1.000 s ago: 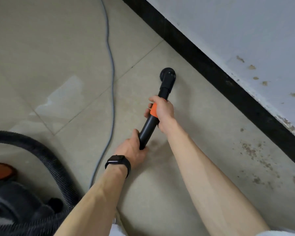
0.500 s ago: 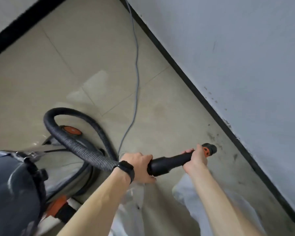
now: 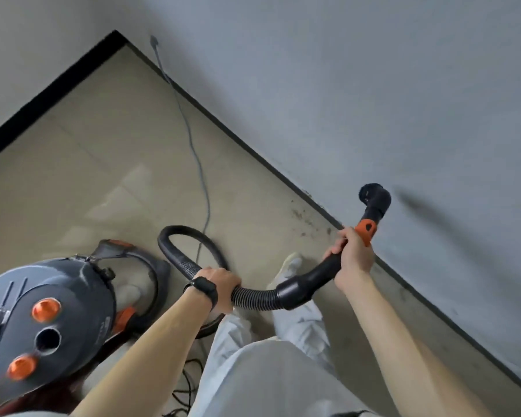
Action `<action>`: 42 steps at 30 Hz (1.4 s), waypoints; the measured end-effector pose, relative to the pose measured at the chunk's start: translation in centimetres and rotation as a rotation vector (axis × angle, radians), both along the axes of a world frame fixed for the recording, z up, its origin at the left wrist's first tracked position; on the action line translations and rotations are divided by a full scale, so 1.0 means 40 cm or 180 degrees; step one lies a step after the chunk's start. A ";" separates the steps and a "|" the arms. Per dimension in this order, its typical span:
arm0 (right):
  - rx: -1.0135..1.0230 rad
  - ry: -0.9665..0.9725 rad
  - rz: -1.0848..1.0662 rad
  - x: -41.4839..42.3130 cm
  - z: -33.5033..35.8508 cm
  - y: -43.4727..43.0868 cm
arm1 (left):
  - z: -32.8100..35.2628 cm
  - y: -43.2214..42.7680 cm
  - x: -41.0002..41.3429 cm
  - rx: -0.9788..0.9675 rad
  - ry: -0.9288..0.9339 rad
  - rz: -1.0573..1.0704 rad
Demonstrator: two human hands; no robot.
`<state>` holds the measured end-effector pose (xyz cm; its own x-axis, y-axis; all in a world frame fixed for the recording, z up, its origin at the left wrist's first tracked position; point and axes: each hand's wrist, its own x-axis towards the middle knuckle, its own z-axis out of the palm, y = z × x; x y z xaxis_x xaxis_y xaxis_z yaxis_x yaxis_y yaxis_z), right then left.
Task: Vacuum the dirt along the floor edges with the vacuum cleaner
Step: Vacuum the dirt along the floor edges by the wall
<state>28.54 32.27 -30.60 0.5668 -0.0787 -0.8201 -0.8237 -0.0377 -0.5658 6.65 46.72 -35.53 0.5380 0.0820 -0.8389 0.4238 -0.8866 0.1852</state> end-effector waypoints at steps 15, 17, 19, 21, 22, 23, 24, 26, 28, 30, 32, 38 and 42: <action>0.1558 0.0060 -0.0234 -0.054 0.204 -0.506 | 0.319 -0.517 0.305 -0.1318 -0.0264 0.0999; 0.1667 0.0233 -0.0074 -0.040 0.191 -0.586 | 0.314 -0.628 0.317 -0.0795 -0.0495 0.0723; 0.1620 0.0341 0.0122 -0.016 0.182 -0.663 | 0.293 -0.735 0.318 -0.0642 -0.0532 0.0796; 0.1558 0.0410 0.0375 0.010 0.173 -0.730 | 0.266 -0.826 0.311 -0.0732 -0.0511 0.1141; 0.1537 0.0435 0.0514 0.022 0.164 -0.761 | 0.253 -0.862 0.310 -0.0765 -0.0514 0.1312; 0.1491 0.0466 0.0668 0.033 0.152 -0.787 | 0.242 -0.894 0.308 -0.0786 -0.0505 0.1449; 0.1423 0.0505 0.0845 0.039 0.140 -0.811 | 0.230 -0.920 0.306 -0.0812 -0.0464 0.1549; 0.1283 0.0599 0.1175 0.043 0.107 -0.846 | 0.199 -0.956 0.299 -0.0847 -0.0308 0.1660; 0.1163 0.0588 0.1336 0.040 0.068 -0.864 | 0.164 -0.982 0.291 -0.0851 -0.0154 0.1720; 0.1072 0.0542 0.1342 0.030 0.022 -0.874 | 0.128 -1.000 0.286 -0.0915 -0.0007 0.1857; 0.0974 0.0579 0.1246 0.015 -0.030 -0.872 | 0.084 -1.007 0.276 -0.0943 0.0106 0.1911; 0.0683 0.0989 0.0985 -0.042 -0.234 -0.820 | -0.096 -0.941 0.202 -0.0670 0.0201 0.1866; 0.0599 0.1126 0.1065 -0.082 -0.415 -0.739 | -0.277 -0.867 0.153 -0.0701 0.0211 0.2036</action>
<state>25.25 2.71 -47.19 0.2213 0.2266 -0.9485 -0.9260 -0.2561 -0.2773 12.77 12.04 -46.62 0.3873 0.1905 -0.9020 0.8690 -0.4023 0.2882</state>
